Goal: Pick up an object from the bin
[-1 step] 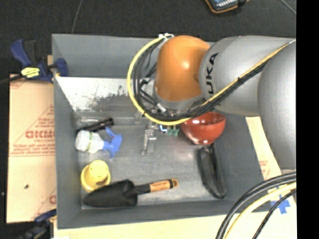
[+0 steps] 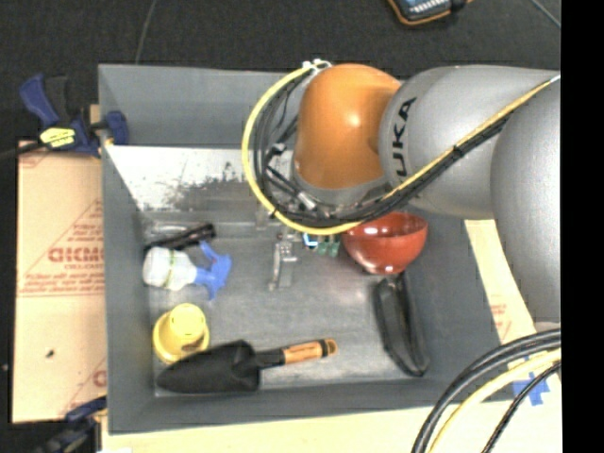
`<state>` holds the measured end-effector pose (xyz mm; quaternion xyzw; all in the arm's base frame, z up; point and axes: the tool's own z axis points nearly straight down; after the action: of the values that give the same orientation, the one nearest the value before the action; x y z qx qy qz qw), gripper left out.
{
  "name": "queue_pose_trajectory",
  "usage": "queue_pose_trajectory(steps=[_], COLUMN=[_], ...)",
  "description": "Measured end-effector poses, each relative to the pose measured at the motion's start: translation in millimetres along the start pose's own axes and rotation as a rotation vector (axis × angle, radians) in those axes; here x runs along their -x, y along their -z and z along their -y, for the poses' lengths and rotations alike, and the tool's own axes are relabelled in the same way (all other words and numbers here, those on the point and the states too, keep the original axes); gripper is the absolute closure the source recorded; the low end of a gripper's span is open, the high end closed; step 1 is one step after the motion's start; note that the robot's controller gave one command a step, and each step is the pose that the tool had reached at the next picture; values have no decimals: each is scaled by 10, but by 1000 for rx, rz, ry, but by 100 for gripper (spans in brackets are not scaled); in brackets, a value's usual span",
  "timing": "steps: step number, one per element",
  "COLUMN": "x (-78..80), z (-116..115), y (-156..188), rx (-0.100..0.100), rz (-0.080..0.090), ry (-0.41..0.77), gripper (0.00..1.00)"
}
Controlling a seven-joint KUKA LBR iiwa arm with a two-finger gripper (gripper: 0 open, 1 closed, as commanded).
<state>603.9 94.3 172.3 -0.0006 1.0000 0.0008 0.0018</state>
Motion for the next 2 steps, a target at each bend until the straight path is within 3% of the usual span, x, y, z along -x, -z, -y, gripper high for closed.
queue_pose_trajectory(steps=[1,2], x=[316,273], z=[-521,-780], y=[-937,-491], rx=[0,0], rz=[5,10], ry=[289,173], gripper=[0,0])
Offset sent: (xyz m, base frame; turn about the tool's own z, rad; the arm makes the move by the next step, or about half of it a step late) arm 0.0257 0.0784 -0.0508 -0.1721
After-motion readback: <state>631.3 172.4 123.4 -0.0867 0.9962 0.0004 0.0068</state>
